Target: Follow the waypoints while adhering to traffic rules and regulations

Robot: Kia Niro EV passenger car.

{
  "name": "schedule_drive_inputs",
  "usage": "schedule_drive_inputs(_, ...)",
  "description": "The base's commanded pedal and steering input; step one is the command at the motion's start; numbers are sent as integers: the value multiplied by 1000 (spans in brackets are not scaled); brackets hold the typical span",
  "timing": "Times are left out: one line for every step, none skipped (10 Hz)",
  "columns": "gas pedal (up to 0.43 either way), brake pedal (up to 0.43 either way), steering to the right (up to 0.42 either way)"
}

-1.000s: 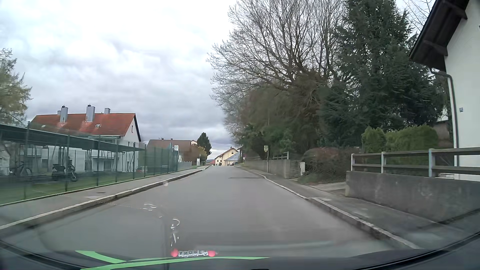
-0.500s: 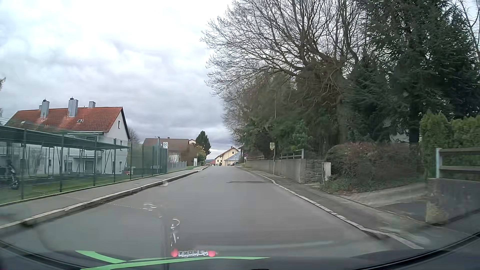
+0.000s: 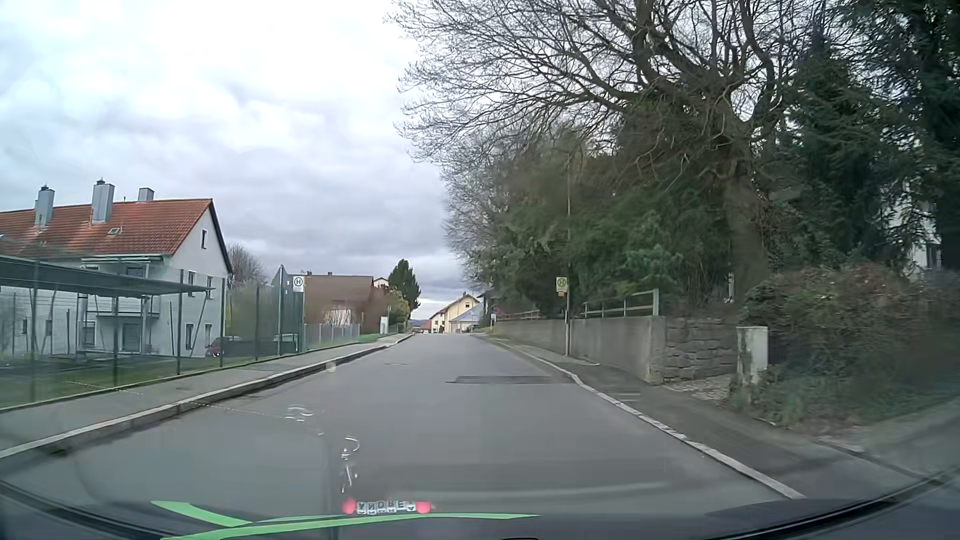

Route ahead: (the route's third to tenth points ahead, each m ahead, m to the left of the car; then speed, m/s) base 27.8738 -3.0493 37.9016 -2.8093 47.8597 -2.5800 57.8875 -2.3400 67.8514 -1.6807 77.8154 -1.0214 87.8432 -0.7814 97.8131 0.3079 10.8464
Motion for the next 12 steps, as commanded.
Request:
schedule_drive_inputs(110, 0, 0)
schedule_drive_inputs(110, 0, 0)
schedule_drive_inputs(110, 0, -1)
schedule_drive_inputs(110, 0, -1)
schedule_drive_inputs(110, 0, -1)
schedule_drive_inputs(110, 0, -1)
schedule_drive_inputs(110, 0, -1)
schedule_drive_inputs(110, 0, -2)
schedule_drive_inputs(110, 0, -3)
schedule_drive_inputs(110, 0, -5)
schedule_drive_inputs(110, 0, -5)
schedule_drive_inputs(110, 0, -5)
